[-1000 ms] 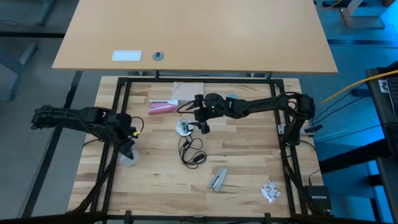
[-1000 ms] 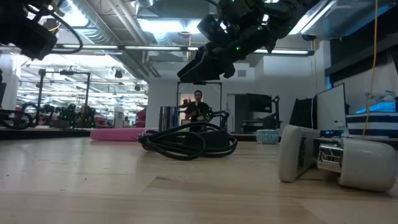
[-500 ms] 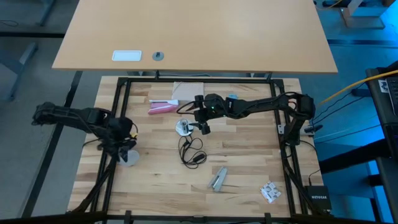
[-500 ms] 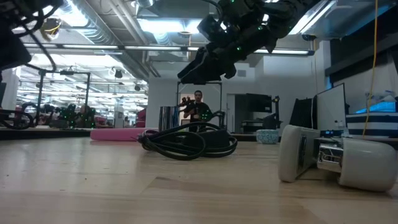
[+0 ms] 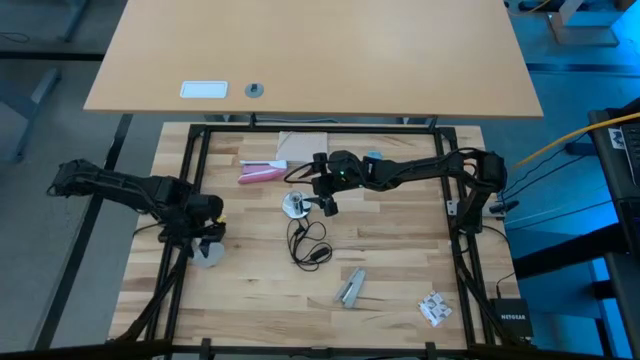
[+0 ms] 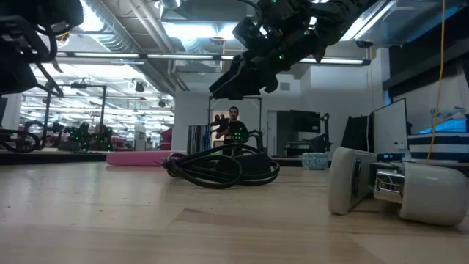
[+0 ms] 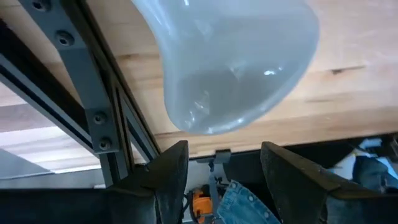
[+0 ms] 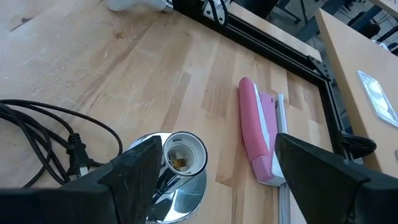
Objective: Screw lightbulb
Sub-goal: Insert light bulb into the lamp
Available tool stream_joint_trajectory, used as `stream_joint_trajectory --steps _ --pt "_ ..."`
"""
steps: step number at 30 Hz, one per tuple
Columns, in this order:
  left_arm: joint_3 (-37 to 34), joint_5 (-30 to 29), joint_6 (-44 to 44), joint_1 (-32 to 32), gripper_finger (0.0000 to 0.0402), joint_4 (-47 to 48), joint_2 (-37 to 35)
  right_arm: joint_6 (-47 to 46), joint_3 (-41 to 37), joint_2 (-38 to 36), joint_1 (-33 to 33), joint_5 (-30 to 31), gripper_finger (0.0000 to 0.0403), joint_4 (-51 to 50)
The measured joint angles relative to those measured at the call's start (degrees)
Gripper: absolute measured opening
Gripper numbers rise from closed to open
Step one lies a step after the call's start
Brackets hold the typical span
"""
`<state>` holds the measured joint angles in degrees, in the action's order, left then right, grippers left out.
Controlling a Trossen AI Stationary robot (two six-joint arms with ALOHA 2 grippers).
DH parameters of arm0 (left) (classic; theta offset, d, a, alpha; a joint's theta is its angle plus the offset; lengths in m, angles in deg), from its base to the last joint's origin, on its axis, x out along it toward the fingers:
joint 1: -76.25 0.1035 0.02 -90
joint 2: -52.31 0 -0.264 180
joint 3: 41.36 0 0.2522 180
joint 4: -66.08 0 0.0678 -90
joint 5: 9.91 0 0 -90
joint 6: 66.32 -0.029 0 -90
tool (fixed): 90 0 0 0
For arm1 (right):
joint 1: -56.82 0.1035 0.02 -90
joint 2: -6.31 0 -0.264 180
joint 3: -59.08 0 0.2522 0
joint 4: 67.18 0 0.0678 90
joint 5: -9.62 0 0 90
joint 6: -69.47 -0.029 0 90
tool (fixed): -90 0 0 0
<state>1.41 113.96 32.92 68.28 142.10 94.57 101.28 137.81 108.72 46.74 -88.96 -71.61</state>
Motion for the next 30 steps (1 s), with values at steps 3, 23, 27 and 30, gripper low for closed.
stream_joint_trajectory --steps 3,23,27,30 --pt "0.0 0.0 0.0 0.0 0.0194 0.0 2.0 0.0 0.0 0.0 0.0 0.0 0.0317 0.0" --pt "0.0 -10.1 -5.0 0.2 0.0194 -18.9 8.1 0.1 0.0 0.0 0.0 3.7 0.0317 0.0" --pt "0.0 -16.5 -8.8 0.2 0.0194 -22.3 8.2 0.1 0.0 0.0 0.0 3.7 0.0317 0.1" --pt "0.0 -22.2 -12.9 0.2 0.0194 -24.6 8.2 0.1 0.0 0.0 0.0 3.7 0.0317 0.0"
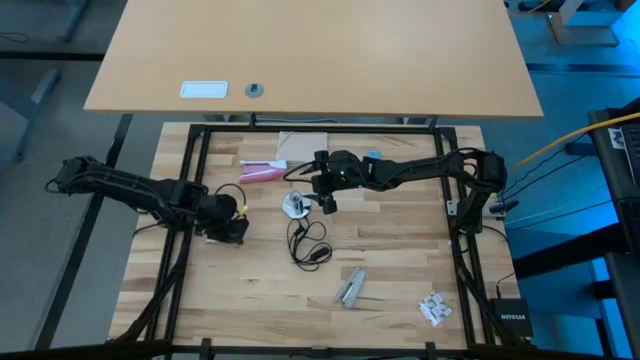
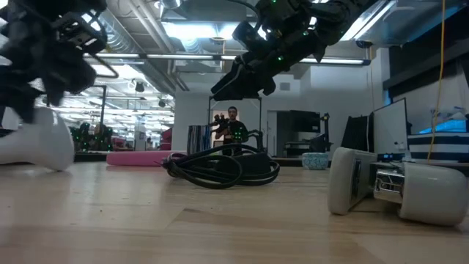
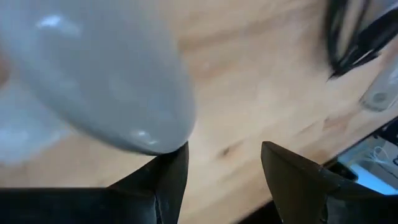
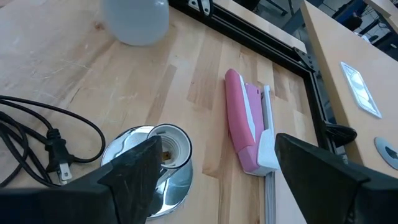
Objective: Screw lightbulb
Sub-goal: Insert light bulb into the lamp
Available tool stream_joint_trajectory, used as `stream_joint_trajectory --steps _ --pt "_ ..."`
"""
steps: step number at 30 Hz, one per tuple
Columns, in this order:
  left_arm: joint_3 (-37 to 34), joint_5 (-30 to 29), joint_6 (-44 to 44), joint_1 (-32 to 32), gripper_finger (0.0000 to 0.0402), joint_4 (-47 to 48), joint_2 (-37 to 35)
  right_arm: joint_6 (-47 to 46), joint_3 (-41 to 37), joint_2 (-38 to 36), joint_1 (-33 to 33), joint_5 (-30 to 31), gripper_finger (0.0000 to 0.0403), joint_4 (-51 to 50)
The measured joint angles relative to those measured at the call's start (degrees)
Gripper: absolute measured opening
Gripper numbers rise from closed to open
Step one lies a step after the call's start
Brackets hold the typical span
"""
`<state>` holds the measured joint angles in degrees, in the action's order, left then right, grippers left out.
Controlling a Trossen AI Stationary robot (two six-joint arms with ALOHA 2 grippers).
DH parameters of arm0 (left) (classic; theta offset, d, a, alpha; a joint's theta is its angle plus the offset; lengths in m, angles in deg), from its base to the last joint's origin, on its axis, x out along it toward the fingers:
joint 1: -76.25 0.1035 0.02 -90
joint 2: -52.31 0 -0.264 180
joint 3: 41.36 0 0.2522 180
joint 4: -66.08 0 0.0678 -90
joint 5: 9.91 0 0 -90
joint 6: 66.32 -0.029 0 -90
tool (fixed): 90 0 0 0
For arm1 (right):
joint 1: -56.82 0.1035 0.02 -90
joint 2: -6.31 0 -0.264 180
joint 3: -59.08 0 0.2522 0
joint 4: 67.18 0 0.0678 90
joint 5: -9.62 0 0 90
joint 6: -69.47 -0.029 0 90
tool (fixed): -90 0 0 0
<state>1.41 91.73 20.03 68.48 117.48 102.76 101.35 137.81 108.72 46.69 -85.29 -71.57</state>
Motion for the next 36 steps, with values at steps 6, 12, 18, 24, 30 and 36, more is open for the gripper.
stream_joint_trajectory --steps 6,12,18,24,30,36 --pt "0.0 -7.1 -12.9 0.0 0.0194 -10.2 0.0 0.0 0.0 0.0 0.0 0.0 0.0317 0.0" --pt "0.0 -7.0 -27.9 -0.2 0.0194 -21.2 -0.1 0.0 0.0 0.0 0.0 0.0 0.0317 0.0" --pt "0.0 -7.1 -37.5 -0.1 0.0194 -18.6 0.0 0.0 0.0 0.0 0.0 0.0 0.0317 0.0" --pt "0.0 -12.3 -40.4 0.0 0.0194 -18.1 0.0 0.0 0.0 0.0 0.0 0.0 0.0317 0.0" --pt "0.0 -18.2 -42.0 0.3 0.0194 -21.7 -0.7 0.0 0.0 0.0 0.0 0.0 0.0317 0.0" --pt "0.0 -18.5 -43.3 1.7 0.0194 -19.2 -5.9 0.0 0.0 0.0 0.0 0.0 0.0317 0.0"
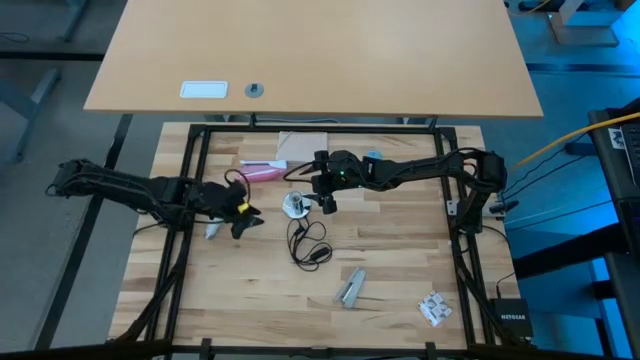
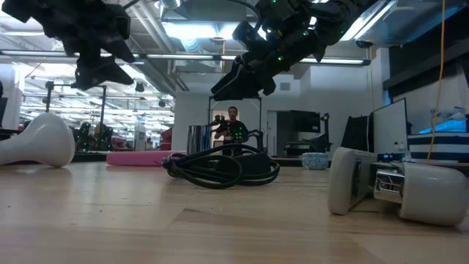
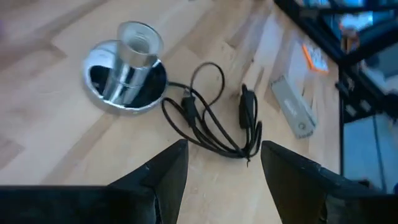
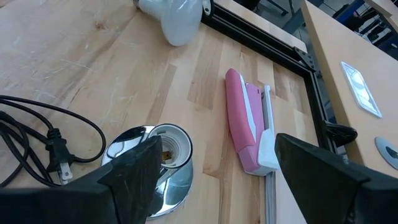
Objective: Screw lightbulb
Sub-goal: Insert light bulb into the lamp
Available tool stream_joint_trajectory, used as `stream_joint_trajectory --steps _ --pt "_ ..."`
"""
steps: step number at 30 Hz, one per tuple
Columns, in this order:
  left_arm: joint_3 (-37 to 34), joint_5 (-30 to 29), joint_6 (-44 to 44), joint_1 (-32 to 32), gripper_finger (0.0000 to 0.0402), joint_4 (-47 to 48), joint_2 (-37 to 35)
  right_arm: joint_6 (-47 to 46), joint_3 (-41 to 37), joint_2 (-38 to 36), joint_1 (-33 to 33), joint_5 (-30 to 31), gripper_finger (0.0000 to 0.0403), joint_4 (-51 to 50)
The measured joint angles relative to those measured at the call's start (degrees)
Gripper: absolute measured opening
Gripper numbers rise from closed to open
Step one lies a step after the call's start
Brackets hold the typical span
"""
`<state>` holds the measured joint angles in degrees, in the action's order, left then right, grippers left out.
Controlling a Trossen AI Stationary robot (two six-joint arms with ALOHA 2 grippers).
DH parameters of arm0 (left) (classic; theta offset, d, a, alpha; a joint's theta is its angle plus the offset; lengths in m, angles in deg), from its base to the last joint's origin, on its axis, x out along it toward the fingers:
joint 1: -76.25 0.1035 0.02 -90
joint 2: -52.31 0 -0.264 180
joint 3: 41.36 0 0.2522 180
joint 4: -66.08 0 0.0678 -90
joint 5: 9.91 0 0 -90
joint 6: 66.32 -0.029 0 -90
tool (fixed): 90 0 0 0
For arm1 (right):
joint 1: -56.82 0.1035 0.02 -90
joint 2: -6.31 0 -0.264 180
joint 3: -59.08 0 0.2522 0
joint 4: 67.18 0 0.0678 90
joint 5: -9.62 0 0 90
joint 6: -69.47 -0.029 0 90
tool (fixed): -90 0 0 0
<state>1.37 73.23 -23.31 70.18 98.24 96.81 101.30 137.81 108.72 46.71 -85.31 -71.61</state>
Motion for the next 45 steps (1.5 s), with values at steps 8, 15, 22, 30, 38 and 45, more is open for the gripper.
stream_joint_trajectory --steps 8,15,22,30,38,45 --pt "11.7 -6.9 -3.4 3.7 0.0194 25.6 -10.2 0.0 0.0 0.0 0.0 0.0 0.0317 0.0" --pt "21.6 -13.4 4.0 3.2 0.0194 45.9 -11.8 0.0 0.0 0.0 0.0 0.0 0.0317 0.0" --pt "21.0 -12.6 16.0 1.2 0.0194 55.7 -3.9 0.0 0.0 0.0 0.0 0.0 0.0317 -0.1" --pt "21.0 -6.6 26.1 0.4 0.0194 57.0 10.5 0.0 0.0 0.0 0.0 0.0 0.0317 -0.1" --pt "21.0 -5.8 30.2 0.4 0.0194 69.1 24.7 0.0 0.0 0.0 0.0 0.0 0.0317 -0.1" --pt "21.0 -4.9 29.8 0.4 0.0194 67.5 31.0 0.0 0.0 0.0 0.0 0.0 0.0317 0.0"
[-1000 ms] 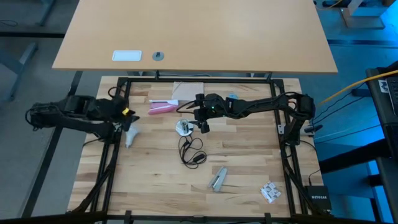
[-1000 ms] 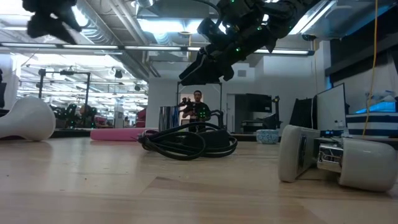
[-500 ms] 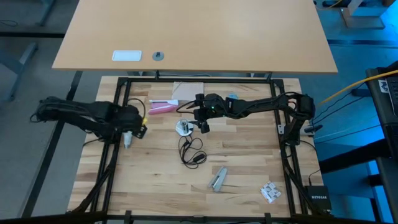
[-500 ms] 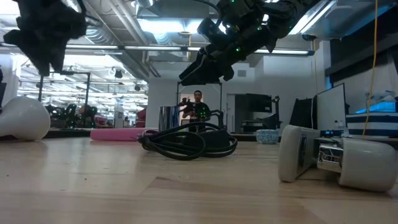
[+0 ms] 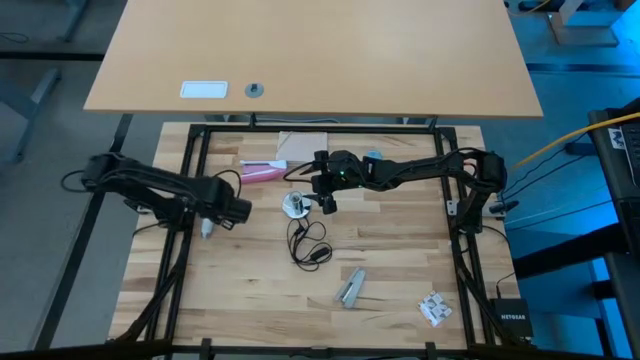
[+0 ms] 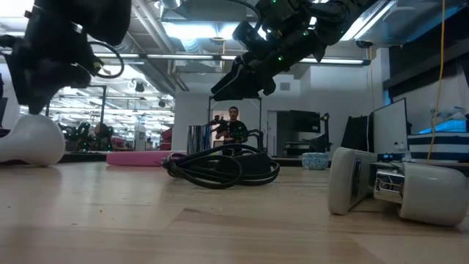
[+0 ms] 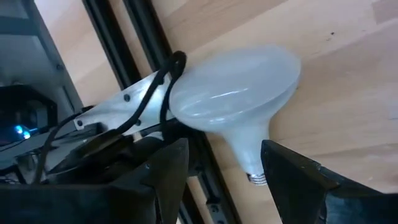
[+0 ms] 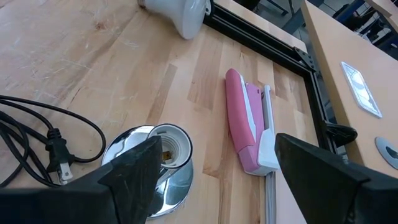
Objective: Screw lightbulb
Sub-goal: Insert light bulb into the lamp
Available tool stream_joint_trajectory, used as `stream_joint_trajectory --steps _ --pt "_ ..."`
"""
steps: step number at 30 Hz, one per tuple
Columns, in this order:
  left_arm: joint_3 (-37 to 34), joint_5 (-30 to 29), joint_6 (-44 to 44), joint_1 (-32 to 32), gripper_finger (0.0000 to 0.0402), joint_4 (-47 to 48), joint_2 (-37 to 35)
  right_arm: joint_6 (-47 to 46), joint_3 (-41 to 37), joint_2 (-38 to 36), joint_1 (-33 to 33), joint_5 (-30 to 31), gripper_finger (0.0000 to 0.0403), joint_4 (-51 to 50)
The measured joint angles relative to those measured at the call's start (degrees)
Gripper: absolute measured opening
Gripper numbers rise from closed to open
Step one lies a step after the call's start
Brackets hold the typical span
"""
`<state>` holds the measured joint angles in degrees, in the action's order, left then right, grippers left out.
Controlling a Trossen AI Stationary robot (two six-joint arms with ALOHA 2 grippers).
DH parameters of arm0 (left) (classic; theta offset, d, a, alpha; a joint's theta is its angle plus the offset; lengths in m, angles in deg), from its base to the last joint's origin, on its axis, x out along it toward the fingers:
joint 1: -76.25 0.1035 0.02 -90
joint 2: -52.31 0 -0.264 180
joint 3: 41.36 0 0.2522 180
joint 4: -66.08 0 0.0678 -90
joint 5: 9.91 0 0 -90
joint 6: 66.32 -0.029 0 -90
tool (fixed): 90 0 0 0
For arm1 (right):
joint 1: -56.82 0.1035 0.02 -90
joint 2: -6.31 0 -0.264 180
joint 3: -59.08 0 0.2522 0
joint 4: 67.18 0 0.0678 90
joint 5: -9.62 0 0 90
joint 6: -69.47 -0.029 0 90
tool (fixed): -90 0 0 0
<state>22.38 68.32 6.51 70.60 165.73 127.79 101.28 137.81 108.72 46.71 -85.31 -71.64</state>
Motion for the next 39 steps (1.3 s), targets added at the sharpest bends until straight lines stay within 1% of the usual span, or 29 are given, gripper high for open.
stream_joint_trajectory --steps 6,12,15,17,19,22,25,27,30,35,39 --pt "0.0 -0.2 -2.0 0.0 0.0194 -6.0 2.2 0.0 0.0 0.0 0.0 0.0 0.0317 0.0" --pt "0.0 -3.3 -4.7 0.1 0.0194 -14.4 2.5 0.0 0.0 0.0 0.0 0.0 0.0317 0.0" --pt "0.0 -5.2 -8.1 0.1 0.0194 -18.7 2.5 0.0 0.0 0.0 0.0 0.0 0.0317 0.0" --pt "0.1 -5.5 -10.8 0.1 0.0194 -20.7 2.5 0.0 0.0 0.0 0.0 0.0 0.0317 0.0" --pt "0.6 -5.4 -11.3 0.1 0.0194 -19.5 2.4 0.0 0.0 0.0 0.0 0.0 0.0317 0.0" --pt "2.1 -5.1 -8.8 0.0 0.0194 -14.8 1.7 0.0 0.0 0.0 0.0 0.0 0.0317 0.0" --pt "3.7 -3.4 -5.8 -0.6 0.0194 -9.0 0.9 0.0 0.0 0.0 0.0 0.0 0.0317 -0.1" --pt "4.5 -1.2 -4.0 -1.5 0.0194 -6.6 0.4 0.0 0.0 0.0 0.0 0.0 0.0317 -0.3" --pt "4.6 2.9 -2.5 -3.3 0.0194 -6.0 -0.2 0.0 0.0 0.0 0.0 0.0 0.0317 -0.4" --pt "4.1 2.6 -1.9 -7.0 0.0194 -6.5 -0.1 0.0 0.0 0.0 0.0 0.0 0.0317 -0.4" --pt "1.3 2.5 1.8 -8.0 0.0194 -8.0 0.0 0.0 0.0 0.0 0.0 -0.2 0.0317 -0.8"
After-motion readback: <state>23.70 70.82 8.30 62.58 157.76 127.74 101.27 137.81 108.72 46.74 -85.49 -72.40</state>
